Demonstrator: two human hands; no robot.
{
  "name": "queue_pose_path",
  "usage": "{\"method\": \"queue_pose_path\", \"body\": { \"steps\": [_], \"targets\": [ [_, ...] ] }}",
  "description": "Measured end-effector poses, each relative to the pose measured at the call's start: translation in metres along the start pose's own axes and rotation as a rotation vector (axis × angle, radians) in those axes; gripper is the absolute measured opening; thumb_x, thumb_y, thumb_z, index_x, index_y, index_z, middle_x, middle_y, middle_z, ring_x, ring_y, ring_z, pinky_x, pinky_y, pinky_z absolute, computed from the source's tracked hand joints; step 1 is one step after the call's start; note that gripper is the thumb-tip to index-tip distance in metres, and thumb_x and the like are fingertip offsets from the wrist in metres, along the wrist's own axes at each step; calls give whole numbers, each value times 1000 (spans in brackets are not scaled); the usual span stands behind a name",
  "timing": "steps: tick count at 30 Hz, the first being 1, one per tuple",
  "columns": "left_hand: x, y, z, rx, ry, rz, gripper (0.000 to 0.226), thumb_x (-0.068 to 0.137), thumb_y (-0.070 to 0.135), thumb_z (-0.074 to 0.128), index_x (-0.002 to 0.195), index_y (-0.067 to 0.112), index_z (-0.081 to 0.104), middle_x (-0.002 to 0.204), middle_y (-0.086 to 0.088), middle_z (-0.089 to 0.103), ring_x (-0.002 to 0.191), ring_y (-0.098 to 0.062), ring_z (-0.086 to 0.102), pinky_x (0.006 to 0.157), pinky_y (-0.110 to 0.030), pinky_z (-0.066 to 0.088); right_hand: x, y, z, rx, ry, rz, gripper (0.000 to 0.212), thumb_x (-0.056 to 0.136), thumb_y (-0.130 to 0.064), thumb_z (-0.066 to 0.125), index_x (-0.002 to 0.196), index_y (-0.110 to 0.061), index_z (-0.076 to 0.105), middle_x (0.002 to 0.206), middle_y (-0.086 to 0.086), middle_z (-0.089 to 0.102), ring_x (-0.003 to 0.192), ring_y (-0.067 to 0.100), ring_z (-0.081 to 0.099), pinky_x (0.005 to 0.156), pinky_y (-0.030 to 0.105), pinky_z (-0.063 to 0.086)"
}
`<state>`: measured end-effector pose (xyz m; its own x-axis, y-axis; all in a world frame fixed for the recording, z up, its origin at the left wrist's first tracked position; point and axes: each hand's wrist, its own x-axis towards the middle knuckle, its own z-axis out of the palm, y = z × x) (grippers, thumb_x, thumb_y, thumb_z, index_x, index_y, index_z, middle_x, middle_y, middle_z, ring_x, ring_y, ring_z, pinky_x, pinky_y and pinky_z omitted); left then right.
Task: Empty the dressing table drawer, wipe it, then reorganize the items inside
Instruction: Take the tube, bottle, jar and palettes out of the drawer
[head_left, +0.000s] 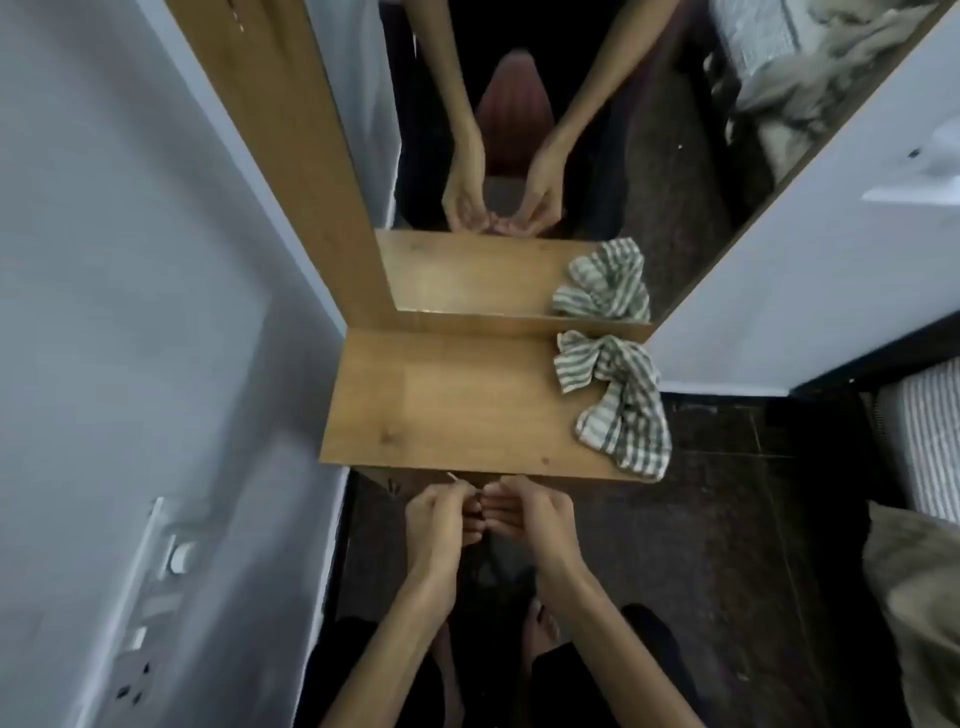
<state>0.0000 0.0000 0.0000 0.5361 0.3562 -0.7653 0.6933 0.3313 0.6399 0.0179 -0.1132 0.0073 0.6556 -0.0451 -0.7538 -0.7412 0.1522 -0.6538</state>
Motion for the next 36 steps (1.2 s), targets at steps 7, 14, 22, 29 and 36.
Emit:
{"method": "queue_pose_path", "body": {
  "steps": [7,14,22,29,36],
  "targets": [
    [59,-43,11,-63,5,-4,29,90,23,71,109,0,70,93,-21,78,85,-33,77,78,-43,63,58,57,5,125,71,4,22,95,-20,66,106,-2,76,87,17,81,78,29,79,62,30,60],
    [84,-59,19,1,12,163,17,94,19,65,89,7,76,87,-15,78,87,-33,76,85,-52,62,76,73,13,126,85,-156,19,93,-6,63,80,-3,76,73,16,76,61,29,69,54,32,59],
    [43,-107,-18,215,21,215,31,93,36,67,72,14,74,72,-12,76,75,-33,74,80,-53,61,13,94,-16,-287,-48,-3,42,102,-32,58,75,-5,75,67,10,73,50,16,65,49,26,57],
    [-49,-126,-58,447,139,681,45,89,36,67,50,22,50,42,9,46,43,-5,47,49,-28,37,-72,83,-62,-624,-215,-510,34,94,-40,61,72,-20,77,71,0,76,57,7,67,56,21,53],
    [-65,-91,-61,681,96,982,26,88,27,67,64,22,58,66,9,61,63,-5,57,55,-13,33,-74,79,-61,-1177,105,-767,29,97,-36,59,79,-20,76,72,-9,71,67,5,65,60,22,51]
  ]
}}
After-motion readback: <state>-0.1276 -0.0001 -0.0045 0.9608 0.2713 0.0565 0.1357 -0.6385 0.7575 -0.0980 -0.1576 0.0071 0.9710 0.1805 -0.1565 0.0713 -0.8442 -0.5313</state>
